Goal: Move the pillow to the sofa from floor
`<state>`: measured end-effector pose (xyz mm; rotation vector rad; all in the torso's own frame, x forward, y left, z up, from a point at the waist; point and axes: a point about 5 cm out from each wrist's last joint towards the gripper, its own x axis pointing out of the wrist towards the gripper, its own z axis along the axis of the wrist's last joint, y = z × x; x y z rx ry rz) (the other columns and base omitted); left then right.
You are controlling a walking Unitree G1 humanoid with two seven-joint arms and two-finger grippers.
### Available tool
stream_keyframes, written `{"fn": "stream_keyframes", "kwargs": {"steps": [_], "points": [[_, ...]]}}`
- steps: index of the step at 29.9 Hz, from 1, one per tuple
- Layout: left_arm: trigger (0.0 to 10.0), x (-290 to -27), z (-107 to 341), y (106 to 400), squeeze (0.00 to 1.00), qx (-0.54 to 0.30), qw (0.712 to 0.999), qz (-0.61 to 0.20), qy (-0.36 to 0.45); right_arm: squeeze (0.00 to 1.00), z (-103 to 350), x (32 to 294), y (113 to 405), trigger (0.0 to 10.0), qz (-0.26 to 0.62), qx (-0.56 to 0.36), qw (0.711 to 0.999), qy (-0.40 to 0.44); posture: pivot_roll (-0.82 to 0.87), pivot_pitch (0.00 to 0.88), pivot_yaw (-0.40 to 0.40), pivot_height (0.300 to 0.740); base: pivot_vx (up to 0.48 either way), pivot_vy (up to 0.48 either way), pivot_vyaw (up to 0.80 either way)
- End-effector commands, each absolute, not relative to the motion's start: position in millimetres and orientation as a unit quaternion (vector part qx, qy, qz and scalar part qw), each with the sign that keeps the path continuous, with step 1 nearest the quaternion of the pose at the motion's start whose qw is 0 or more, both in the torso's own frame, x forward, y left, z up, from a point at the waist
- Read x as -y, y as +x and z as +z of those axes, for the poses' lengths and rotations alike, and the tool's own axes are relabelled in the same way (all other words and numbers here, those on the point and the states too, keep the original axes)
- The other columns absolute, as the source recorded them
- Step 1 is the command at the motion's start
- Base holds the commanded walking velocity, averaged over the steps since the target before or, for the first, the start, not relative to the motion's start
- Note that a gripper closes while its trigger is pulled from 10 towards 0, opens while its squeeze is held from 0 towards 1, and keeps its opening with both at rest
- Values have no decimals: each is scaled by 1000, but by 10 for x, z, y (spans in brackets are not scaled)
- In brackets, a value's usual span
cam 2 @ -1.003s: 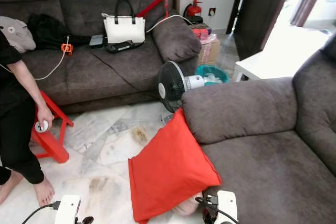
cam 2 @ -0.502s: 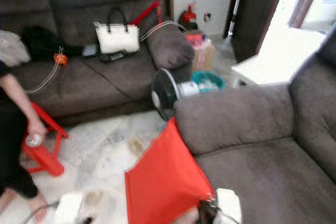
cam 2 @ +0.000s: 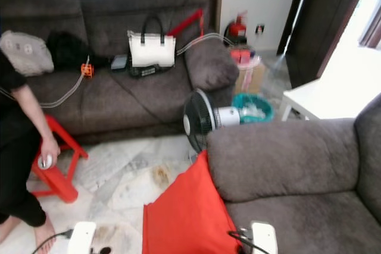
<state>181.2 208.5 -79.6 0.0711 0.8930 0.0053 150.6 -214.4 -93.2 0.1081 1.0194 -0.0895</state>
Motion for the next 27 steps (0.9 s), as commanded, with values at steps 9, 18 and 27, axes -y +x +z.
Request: {"fn": "stream_keyframes", "kwargs": {"steps": [9, 18, 27], "points": [[10000, -2218, -796, 1750, 0, -435, 899, 19, 45, 0, -884, 2005, 1678, 10000, -43, -461, 883, 70, 104, 0, -20, 740, 0, 0, 178], [10000, -2232, -745, 1804, 0, -398, 915, 30, 53, 0, -871, 2016, 1684, 10000, -109, -428, 889, 118, 100, 0, -13, 740, 0, 0, 0], [10000, -2259, -700, 1827, 0, -363, 929, 52, 50, 0, -818, 2028, 1717, 10000, -155, -363, 905, 159, 86, 0, -3, 740, 0, 0, 0]]}}
